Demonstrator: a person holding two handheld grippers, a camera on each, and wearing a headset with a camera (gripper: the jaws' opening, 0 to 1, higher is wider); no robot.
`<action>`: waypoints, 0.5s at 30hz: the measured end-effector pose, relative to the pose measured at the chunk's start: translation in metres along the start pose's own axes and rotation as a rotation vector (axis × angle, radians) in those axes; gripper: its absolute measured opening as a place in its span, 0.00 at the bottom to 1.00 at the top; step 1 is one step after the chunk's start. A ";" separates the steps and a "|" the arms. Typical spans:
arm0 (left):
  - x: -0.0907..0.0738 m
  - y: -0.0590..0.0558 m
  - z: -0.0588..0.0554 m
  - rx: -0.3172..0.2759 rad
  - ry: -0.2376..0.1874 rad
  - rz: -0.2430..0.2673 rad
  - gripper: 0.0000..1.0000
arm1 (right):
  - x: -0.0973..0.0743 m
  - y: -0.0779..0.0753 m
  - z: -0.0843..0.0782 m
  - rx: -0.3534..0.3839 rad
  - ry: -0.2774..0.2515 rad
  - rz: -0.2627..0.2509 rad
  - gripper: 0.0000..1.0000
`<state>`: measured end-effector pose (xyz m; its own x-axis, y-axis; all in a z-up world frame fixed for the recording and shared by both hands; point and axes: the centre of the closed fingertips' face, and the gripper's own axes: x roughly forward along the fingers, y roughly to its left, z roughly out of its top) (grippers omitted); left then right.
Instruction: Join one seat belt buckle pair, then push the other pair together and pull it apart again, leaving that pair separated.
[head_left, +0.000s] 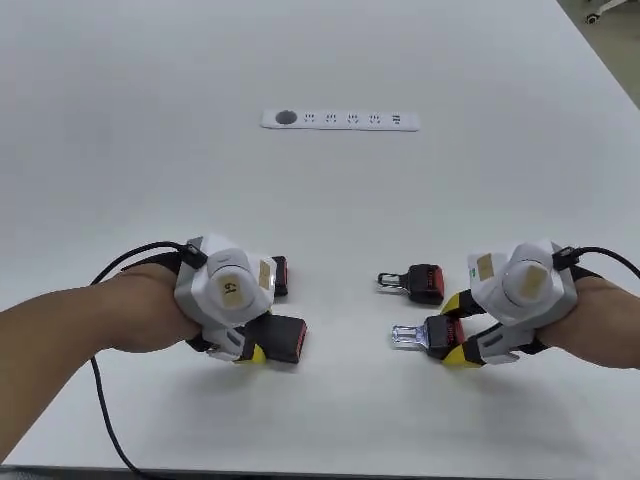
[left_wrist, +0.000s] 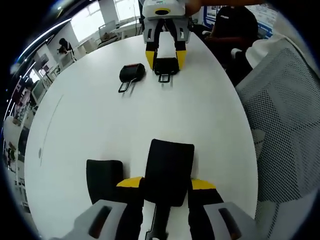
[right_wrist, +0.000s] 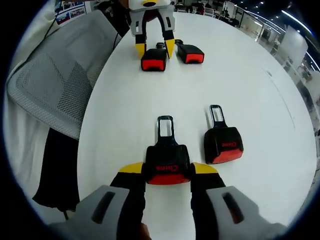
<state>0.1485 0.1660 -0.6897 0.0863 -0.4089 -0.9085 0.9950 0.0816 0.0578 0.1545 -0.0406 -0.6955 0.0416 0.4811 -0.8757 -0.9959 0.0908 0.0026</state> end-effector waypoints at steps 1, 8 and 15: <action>0.000 0.000 0.000 -0.012 0.007 0.003 0.35 | 0.000 0.001 0.000 -0.002 0.001 0.000 0.34; 0.000 0.002 -0.004 -0.059 0.014 0.014 0.34 | 0.000 0.001 0.001 0.007 -0.002 -0.001 0.34; 0.001 0.002 -0.003 -0.078 0.009 0.012 0.34 | 0.002 0.000 0.008 0.043 -0.011 -0.008 0.33</action>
<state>0.1505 0.1688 -0.6921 0.0976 -0.3990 -0.9117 0.9868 0.1576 0.0367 0.1556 -0.0330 -0.6935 0.0507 0.4895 -0.8705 -0.9911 0.1319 0.0164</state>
